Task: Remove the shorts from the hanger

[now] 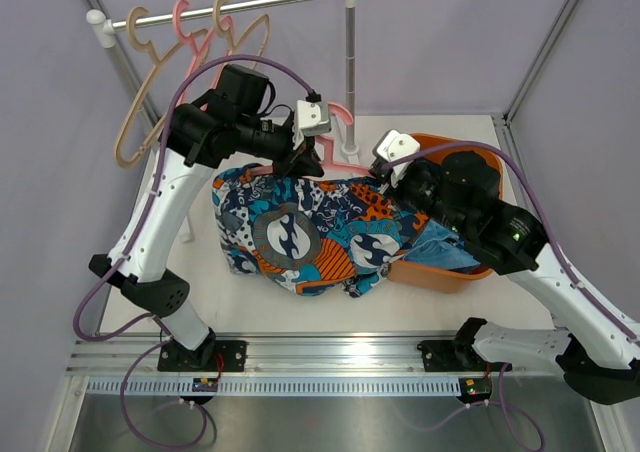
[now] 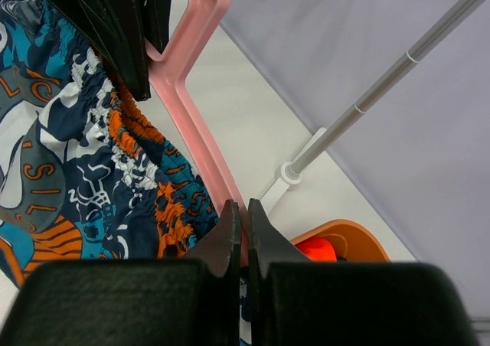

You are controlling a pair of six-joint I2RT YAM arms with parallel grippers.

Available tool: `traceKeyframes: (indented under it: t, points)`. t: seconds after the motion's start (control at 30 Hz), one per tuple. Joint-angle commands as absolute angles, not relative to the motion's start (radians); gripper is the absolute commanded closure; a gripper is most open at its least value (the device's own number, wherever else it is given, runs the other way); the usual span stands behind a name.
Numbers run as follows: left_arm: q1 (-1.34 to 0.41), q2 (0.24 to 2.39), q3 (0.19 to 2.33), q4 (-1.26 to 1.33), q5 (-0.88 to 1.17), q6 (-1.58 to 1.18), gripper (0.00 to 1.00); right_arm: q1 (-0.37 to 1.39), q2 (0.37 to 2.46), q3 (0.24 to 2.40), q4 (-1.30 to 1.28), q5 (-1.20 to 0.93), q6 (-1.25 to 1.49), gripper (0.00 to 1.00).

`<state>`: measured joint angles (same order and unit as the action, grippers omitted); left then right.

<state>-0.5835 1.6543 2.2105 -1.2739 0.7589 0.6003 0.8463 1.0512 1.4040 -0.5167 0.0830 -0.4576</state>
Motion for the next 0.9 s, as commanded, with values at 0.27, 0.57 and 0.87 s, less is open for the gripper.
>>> traceKeyframes:
  t: [0.27,0.57,0.87]
  points:
    - [-0.584,1.514,2.135,-1.075,0.741,0.467,1.0,0.853,1.123,1.454,-0.301,0.244,-0.388,0.8]
    - [-0.584,1.419,2.091,-0.98,0.583,0.373,1.0,0.853,1.264,1.712,-0.495,0.46,-0.23,0.3]
    - [-0.584,1.373,1.994,-0.841,0.443,0.236,1.0,0.853,1.41,1.973,-0.684,0.597,-0.049,0.21]
